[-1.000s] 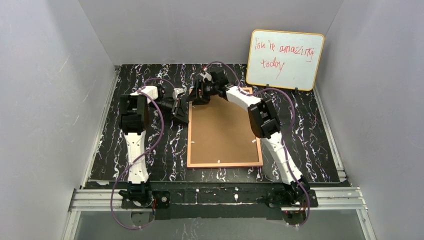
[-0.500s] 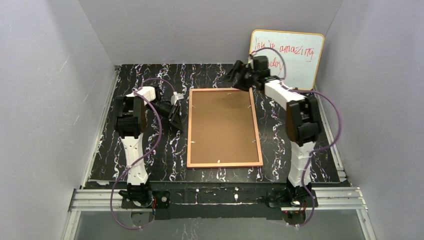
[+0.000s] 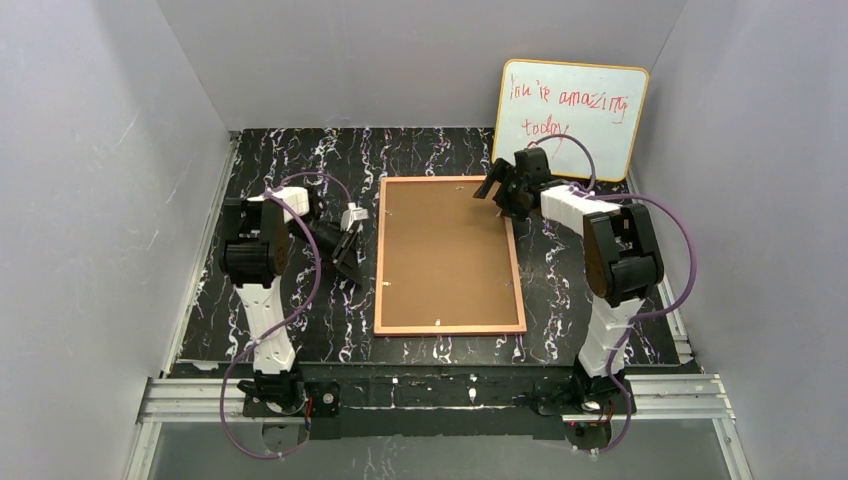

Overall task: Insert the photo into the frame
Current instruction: Install the photo frame at the center of the board, then adjust the photo frame at the center of the board.

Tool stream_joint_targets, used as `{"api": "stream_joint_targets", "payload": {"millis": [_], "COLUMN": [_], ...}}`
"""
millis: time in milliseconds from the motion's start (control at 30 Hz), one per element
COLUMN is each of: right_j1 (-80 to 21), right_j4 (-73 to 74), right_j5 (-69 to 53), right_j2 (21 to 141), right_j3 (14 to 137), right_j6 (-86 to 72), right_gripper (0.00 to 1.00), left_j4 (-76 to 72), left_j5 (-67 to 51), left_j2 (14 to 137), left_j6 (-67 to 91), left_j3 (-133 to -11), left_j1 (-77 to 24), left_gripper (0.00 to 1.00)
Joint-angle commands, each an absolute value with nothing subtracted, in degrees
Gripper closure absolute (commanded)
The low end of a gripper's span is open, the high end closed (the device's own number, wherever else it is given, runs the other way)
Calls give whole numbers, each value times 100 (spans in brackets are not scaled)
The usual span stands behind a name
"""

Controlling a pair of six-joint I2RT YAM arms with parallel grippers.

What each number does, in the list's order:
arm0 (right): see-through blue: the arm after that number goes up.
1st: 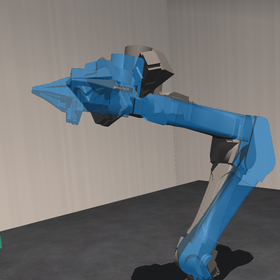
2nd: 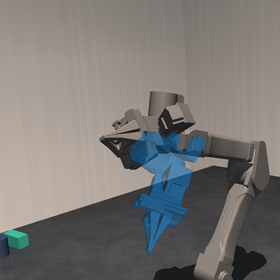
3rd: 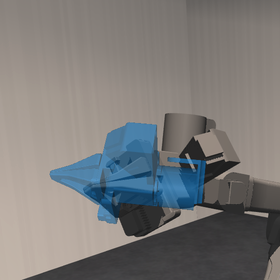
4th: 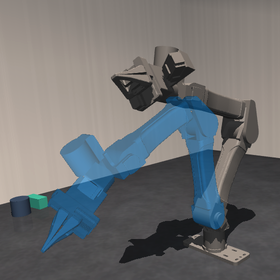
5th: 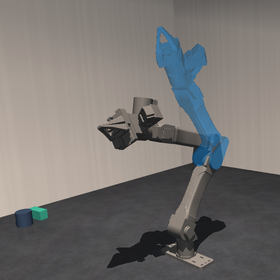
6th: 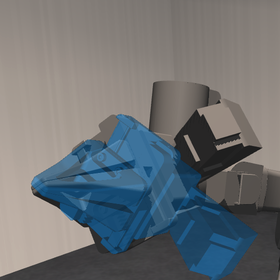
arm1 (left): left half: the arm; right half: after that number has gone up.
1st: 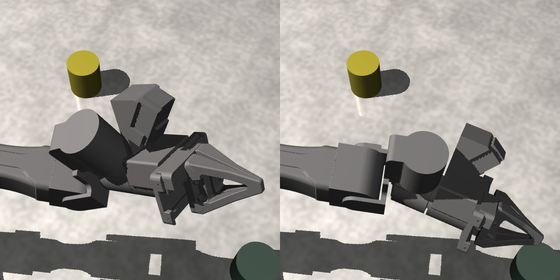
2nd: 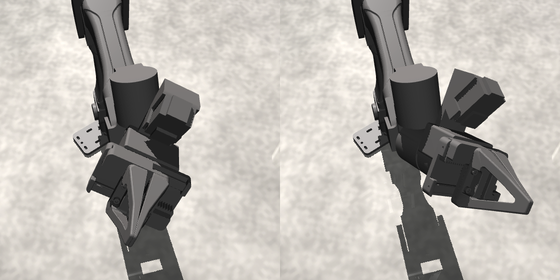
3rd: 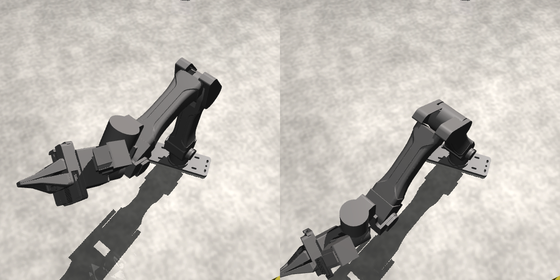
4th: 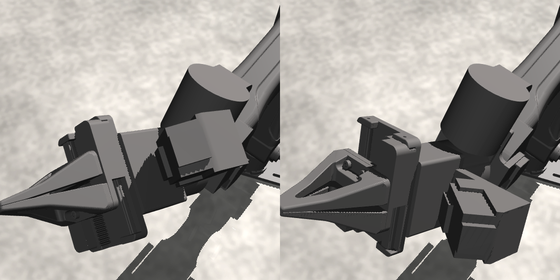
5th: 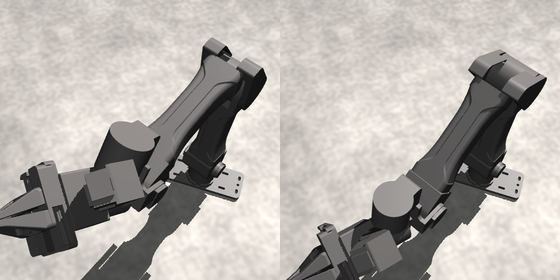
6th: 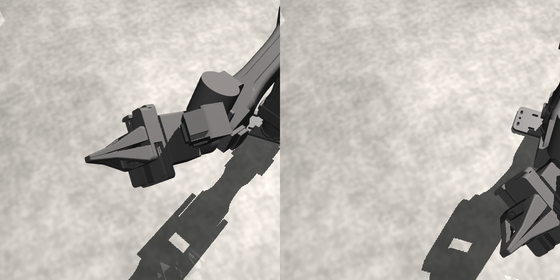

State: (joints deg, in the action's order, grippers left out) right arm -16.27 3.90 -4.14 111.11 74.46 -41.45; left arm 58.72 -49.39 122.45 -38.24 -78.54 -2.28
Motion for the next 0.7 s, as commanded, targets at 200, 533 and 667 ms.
{"api": "stream_joint_targets", "payload": {"millis": [200,533,667], "right_j1": [-1560,-1268,-1249], "right_j4": [-46,-10,70], "right_j5": [265,-46,144], "right_j2": [10196,10087,10341], "right_j3": [6726,6731,6741], "right_j6": [-4025,-4006,-3857], "right_gripper": [1,1,1], "left_j4": [5568,5512,5503], "left_j5": [-4244,-4160,-4192], "left_j2": [11538,11342,11314], "left_j6": [-4315,-4361,-4342], "left_j3": [-6937,-6751,-6731], "left_j1": [-565,-677,-782], "left_gripper": [76,77,77]}}
